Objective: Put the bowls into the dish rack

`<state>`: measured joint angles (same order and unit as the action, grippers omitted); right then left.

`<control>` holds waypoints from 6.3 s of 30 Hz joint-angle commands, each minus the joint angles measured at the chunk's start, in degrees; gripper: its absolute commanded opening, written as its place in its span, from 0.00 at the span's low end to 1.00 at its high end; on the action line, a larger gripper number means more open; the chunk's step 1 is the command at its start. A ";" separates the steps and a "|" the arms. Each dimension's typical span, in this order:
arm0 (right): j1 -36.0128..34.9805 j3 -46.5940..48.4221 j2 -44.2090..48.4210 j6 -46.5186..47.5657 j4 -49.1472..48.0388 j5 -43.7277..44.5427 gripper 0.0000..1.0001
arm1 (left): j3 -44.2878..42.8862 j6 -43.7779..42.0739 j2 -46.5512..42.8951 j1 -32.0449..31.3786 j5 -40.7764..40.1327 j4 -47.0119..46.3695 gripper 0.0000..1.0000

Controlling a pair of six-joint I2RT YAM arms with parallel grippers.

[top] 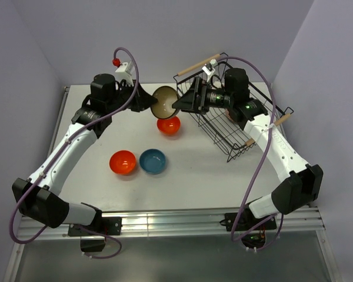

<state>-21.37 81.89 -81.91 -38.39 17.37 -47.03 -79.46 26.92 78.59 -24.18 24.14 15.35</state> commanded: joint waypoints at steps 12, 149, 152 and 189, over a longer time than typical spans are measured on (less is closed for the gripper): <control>-1.13 0.47 -2.38 -8.28 -8.75 -3.86 0.92 | -0.96 4.37 -0.63 0.37 3.37 -8.67 0.00; 18.64 20.26 -7.48 48.42 39.42 0.45 1.00 | 11.16 -52.04 4.38 15.39 -7.43 31.40 0.95; 17.85 16.47 -6.69 47.62 37.66 -0.52 0.99 | 14.24 -54.33 5.61 16.36 -9.89 30.97 0.94; 16.44 7.59 2.10 32.98 21.86 -5.08 0.96 | 7.40 -37.25 0.01 18.03 3.01 17.65 0.00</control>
<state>-4.62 90.26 -82.56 2.20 48.14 -47.66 -66.87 -19.49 87.90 -6.31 20.01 42.15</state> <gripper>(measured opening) 0.958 0.056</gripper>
